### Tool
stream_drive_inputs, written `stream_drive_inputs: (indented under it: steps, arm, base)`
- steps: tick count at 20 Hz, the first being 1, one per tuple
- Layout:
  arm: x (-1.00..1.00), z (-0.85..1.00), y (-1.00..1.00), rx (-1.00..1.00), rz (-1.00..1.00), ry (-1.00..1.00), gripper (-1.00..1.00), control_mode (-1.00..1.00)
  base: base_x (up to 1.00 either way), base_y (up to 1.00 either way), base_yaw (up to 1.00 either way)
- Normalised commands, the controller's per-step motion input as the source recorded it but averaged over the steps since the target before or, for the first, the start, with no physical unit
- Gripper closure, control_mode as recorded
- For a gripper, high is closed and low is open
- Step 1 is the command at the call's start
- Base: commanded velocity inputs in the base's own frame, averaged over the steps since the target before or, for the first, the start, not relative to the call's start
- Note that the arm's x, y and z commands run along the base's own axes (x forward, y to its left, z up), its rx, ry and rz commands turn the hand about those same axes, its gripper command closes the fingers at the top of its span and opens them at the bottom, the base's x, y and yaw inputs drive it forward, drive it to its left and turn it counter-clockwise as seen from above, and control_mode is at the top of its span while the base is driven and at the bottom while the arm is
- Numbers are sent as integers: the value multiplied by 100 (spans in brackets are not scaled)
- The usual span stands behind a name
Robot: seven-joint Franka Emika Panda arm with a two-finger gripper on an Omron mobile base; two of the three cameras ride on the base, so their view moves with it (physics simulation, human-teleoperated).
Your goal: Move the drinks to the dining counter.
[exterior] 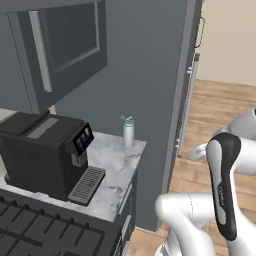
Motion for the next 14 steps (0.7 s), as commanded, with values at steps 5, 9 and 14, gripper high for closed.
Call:
stream_drive_inputs:
  steps: [5, 9, 14]
  arm:
    - [0, 0, 0, 0, 0, 0, -100, 100]
    - [0, 0, 0, 0, 0, 0, -100, 100]
    - [0, 0, 0, 0, 0, 0, -100, 100]
  base:
    - [68, 100, -11]
    - [44, 100, -6]
    - [42, 98, 0]
